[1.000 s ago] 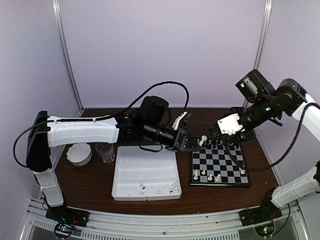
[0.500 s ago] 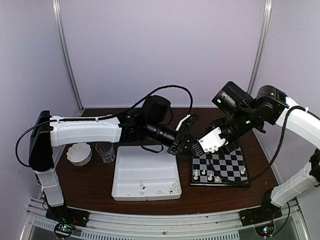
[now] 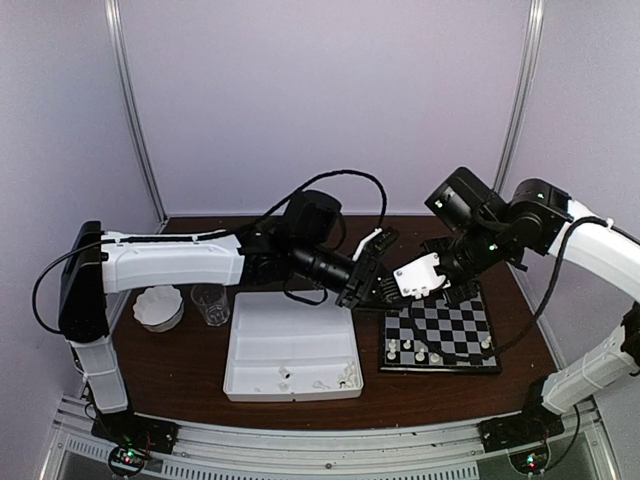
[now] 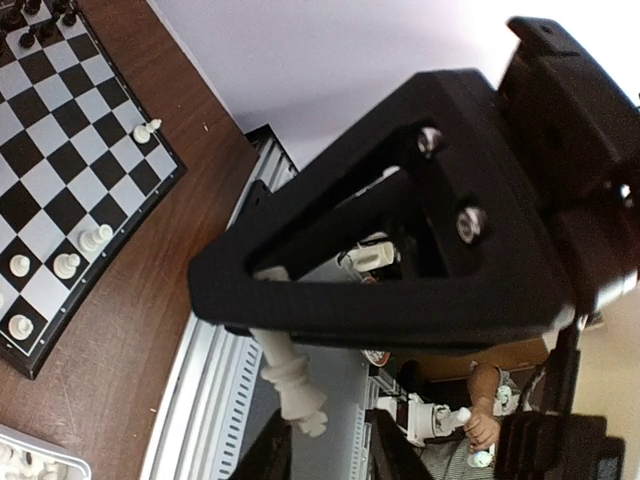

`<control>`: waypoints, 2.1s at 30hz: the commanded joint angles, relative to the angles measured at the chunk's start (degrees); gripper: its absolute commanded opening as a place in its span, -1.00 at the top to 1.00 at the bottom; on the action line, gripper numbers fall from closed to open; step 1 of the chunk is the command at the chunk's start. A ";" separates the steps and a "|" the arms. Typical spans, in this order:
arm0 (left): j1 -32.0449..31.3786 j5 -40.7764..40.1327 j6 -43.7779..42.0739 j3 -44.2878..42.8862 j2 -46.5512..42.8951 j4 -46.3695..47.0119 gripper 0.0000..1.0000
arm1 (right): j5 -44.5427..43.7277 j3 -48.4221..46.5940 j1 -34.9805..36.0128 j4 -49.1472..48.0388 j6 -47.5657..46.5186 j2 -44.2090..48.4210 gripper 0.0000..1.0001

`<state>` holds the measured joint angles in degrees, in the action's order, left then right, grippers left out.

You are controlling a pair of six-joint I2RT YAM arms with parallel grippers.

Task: Set up the chess pieces on the board
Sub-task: Pass from the left arm to the right, then pass from the right arm to the left, then place the king at e1.

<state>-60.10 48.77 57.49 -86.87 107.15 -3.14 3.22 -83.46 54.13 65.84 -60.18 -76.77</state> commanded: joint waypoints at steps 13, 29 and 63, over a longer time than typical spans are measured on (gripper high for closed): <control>-3.78 -36.20 -35.14 6.93 -12.24 10.92 0.14 | 46.51 7.88 -25.94 -7.27 23.06 6.01 0.85; -4.85 -32.56 -44.07 -6.42 -0.51 12.46 0.23 | 62.31 11.64 -32.95 -12.13 30.93 7.17 0.80; -8.15 -30.96 -48.11 -25.06 22.91 8.95 1.00 | 72.99 9.77 -85.63 35.15 -13.06 -3.02 -0.97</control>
<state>-65.87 17.69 12.73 -107.07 125.54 6.79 70.02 -75.05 -25.41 88.07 -63.55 -76.12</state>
